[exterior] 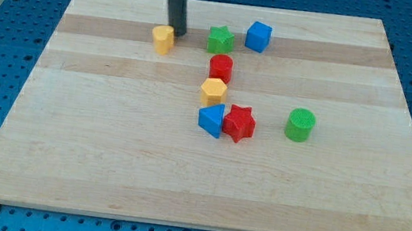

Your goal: Move the yellow heart a bit left

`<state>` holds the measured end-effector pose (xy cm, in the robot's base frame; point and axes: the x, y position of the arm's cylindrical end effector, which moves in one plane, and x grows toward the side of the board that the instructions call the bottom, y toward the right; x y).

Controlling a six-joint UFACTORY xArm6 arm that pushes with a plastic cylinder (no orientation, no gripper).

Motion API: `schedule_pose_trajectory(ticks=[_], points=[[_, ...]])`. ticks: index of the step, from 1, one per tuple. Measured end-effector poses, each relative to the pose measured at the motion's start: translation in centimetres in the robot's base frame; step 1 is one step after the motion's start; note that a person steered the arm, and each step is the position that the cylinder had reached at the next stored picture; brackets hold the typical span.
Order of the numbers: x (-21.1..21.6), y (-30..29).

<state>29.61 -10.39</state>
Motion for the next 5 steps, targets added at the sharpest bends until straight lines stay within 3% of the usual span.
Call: schedule_pose_trajectory(ticks=[3, 4, 5], points=[[6.5, -8.1], [6.3, -6.7], [6.6, -1.2]])
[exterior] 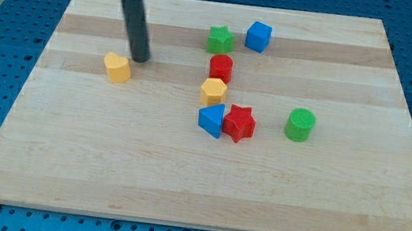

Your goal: Move the yellow heart a bit left

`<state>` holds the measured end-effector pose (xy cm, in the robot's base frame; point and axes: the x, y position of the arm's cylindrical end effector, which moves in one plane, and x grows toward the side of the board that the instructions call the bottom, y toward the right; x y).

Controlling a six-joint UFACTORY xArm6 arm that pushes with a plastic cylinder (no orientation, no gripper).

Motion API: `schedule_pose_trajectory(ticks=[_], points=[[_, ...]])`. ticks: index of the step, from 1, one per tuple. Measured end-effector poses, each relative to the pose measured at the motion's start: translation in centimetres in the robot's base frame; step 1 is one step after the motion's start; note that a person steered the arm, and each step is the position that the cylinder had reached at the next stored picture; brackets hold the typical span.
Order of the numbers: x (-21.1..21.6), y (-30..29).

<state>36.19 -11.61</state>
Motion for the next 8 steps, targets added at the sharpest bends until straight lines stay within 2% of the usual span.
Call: schedule_pose_trajectory(ticks=[2, 6, 7, 8], points=[[5.4, 0.6], [5.1, -5.5], [5.8, -4.1], [6.4, 0.7]])
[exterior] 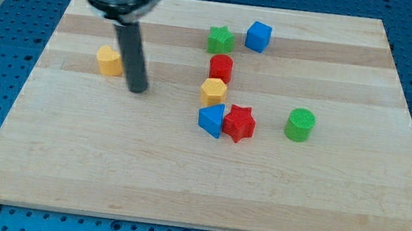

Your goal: Move the yellow heart a bit left

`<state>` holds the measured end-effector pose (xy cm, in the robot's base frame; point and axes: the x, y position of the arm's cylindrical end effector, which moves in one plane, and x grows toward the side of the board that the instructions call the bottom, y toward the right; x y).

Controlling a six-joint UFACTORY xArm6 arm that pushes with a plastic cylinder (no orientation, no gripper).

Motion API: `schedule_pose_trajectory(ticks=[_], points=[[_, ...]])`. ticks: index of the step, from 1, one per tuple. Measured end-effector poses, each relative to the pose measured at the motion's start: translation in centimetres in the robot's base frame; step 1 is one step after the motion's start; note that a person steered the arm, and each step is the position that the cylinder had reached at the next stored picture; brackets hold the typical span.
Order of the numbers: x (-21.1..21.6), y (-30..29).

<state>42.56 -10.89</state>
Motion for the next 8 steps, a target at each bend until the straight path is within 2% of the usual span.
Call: schedule_pose_trajectory(ticks=[1, 2, 8], points=[[-0.3, 2.2], [-4.6, 1.6], [-4.8, -8.5]])
